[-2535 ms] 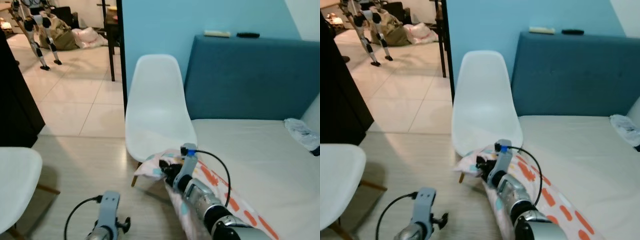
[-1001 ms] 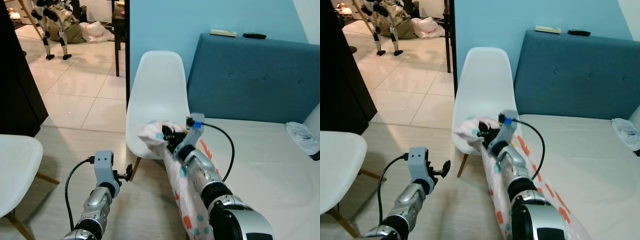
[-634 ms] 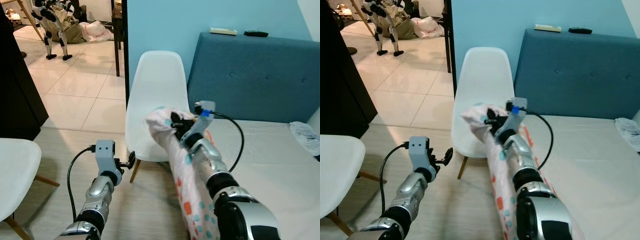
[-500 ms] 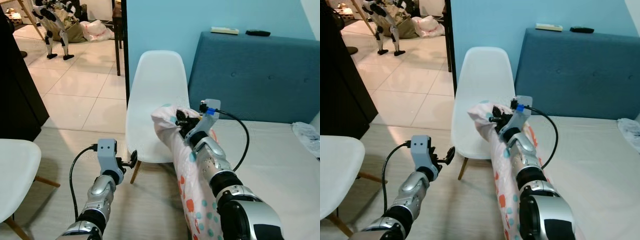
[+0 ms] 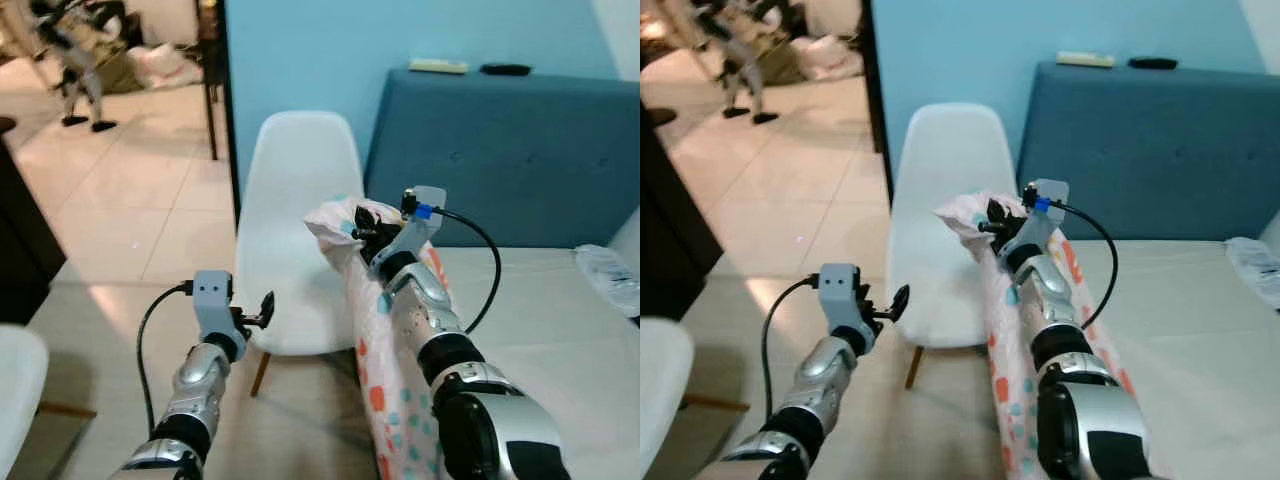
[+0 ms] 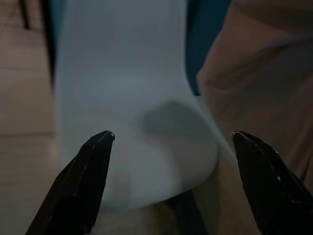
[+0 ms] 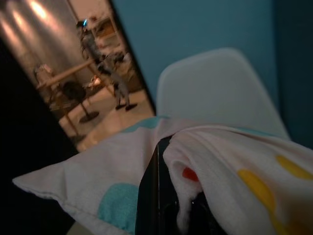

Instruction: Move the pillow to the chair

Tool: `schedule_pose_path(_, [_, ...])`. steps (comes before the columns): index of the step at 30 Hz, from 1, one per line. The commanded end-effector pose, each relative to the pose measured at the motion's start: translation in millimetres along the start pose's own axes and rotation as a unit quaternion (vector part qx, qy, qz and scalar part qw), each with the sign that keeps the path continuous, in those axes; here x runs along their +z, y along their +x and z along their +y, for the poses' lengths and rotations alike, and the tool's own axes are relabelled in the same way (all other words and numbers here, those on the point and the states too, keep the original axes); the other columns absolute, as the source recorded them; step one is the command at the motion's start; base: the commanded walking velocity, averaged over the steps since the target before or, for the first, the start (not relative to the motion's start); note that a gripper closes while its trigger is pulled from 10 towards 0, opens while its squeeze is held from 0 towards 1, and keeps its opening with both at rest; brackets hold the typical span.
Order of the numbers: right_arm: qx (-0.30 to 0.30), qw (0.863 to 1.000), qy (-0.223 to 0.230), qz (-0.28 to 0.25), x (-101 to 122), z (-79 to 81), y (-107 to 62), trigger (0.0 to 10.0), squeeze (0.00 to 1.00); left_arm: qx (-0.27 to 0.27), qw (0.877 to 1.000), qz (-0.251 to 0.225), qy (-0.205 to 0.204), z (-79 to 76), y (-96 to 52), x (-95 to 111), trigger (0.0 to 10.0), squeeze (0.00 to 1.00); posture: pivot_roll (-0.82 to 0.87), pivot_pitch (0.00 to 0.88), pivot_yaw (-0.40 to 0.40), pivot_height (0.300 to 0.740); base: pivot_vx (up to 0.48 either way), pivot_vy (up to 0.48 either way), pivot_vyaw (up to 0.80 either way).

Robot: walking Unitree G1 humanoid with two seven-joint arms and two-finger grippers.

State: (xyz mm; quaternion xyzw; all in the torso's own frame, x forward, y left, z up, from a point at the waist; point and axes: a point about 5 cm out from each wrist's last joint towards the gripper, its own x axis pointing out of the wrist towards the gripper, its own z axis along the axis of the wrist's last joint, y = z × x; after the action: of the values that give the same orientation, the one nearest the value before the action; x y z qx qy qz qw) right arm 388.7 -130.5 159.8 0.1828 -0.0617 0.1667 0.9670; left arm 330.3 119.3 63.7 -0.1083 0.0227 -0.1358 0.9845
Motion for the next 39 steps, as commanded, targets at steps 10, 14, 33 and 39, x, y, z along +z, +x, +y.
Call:
schedule_pose_path(10, [-0.006, 0.999, -0.005, -0.034, 19.4, -2.6, 5.1, 10.0, 0.0, -0.013, 1.0, -0.005, -0.006, -6.6, 0.6, -0.2, 10.0, 0.0, 0.1, 0.0, -0.073, 0.74, 0.48, 0.0, -0.23])
schedule_pose_path(14, [-0.009, 0.999, -0.013, -0.04, 21.1, -3.2, 4.7, 10.0, 0.0, -0.015, 1.0, -0.005, -0.006, -7.6, 0.6, -0.6, 10.0, 0.0, 0.1, 0.0, -0.073, 0.74, 0.48, 0.0, -0.25])
schedule_pose_path(33, [-0.091, 0.983, -0.147, -0.062, 47.9, -28.4, 0.3, 10.0, 0.0, 0.013, 1.0, 0.014, 0.004, -0.5, -4.6, -7.4, 10.0, 0.0, 0.11, 0.0, -0.07, 0.74, 0.375, 0.0, 0.0])
schedule_pose_path(39, [0.014, 0.986, -0.163, -0.018, 33.4, -1.6, 11.1, 10.0, 0.0, 0.017, 0.999, 0.023, 0.02, 2.9, -12.3, -13.7, 10.0, 0.0, 0.13, 0.0, -0.065, 0.74, 0.0, 0.0, 0.0])
